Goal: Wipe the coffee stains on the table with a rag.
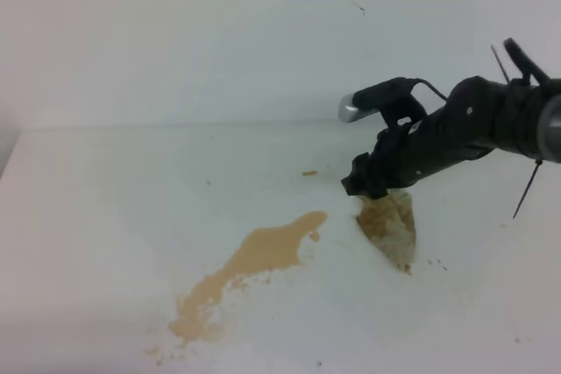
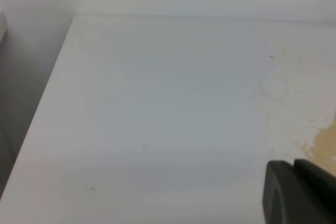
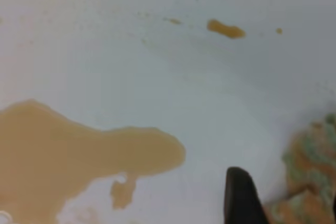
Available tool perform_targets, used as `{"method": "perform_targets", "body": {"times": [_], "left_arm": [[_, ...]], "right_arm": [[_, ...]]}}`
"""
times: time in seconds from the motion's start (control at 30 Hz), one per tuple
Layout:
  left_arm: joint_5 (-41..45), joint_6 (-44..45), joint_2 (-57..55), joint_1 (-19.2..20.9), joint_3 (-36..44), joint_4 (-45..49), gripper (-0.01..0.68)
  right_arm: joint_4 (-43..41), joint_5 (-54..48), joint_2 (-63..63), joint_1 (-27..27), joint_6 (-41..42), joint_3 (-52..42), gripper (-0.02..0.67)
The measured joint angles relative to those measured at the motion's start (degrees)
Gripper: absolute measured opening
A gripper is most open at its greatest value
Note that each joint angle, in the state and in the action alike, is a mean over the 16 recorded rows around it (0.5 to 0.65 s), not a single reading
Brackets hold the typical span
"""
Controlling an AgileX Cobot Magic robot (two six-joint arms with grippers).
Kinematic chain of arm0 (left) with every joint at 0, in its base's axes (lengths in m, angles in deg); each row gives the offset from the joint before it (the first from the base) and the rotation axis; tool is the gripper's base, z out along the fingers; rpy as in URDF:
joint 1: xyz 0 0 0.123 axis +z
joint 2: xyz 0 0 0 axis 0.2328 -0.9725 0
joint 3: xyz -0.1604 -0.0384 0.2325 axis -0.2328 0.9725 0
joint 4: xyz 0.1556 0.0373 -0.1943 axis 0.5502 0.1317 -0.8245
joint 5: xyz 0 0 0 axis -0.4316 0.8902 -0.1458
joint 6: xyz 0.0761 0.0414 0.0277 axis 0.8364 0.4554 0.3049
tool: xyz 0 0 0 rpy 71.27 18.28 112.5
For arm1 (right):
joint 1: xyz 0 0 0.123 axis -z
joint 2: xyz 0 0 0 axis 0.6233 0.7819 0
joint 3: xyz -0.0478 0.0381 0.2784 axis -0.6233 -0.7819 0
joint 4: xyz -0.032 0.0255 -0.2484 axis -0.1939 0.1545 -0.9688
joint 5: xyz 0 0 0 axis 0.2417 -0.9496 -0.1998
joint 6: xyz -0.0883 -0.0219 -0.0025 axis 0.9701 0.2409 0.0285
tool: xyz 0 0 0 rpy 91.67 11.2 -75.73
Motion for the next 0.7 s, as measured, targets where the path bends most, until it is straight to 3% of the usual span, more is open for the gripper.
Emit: {"method": "perform_targets", "body": {"times": [0.5,0.7], "left_arm": [[-0.1,0.0,0.1,0.0,0.1,0.0,-0.002],[0.0,0.0,0.0,0.0,0.0,0.0,-0.003]], "right_arm": [[-11.3,2.0,4.2,-2.4,-9.4,2.4,0.363],[-12.2,1.4,5.5,-2.4,-10.9,2.5,0.281]]}}
